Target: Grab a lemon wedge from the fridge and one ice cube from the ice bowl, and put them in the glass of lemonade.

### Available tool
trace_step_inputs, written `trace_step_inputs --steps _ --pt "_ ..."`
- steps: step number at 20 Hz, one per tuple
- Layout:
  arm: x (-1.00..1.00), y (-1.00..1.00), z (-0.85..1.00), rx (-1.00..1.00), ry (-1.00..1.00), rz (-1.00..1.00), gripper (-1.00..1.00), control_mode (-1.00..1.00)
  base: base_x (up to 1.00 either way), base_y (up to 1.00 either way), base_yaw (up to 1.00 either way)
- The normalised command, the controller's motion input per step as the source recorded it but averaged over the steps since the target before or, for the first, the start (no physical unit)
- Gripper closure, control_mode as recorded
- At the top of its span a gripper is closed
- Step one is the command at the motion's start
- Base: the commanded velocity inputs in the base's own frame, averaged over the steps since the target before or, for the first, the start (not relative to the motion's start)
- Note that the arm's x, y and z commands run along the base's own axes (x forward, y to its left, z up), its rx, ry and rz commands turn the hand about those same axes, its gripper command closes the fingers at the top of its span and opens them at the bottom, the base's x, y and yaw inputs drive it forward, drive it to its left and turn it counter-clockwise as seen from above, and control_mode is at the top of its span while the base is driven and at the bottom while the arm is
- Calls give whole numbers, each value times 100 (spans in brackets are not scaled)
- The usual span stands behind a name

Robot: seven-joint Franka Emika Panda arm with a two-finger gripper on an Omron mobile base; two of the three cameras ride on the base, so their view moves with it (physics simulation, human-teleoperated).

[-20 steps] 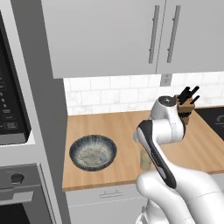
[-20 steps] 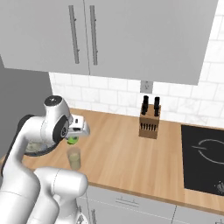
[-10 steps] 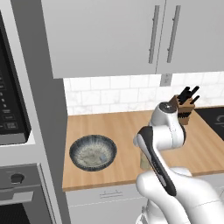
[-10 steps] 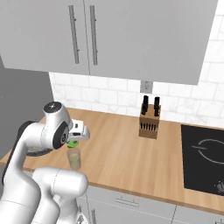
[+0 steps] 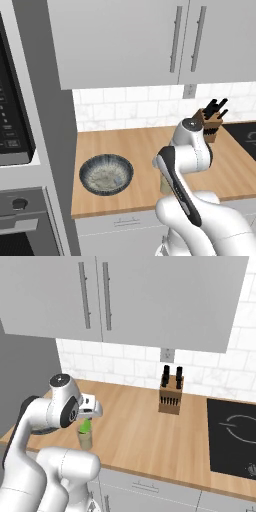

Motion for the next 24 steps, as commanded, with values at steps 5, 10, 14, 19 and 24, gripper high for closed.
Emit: trace_step_inputs --steps 5,10,14,19,24 --pt "0 0 0 0 0 0 -100 -100 0 0 0" --pt "-14 23 36 0 -2 6 -100 -100 0 0 0" --pt "-43 39 31 0 -14 13 -100 -100 0 0 0" --pt "-35 48 9 0 -4 17 -100 -100 0 0 0" --pt "-23 63 3 0 -7 12 -100 -100 0 0 0"
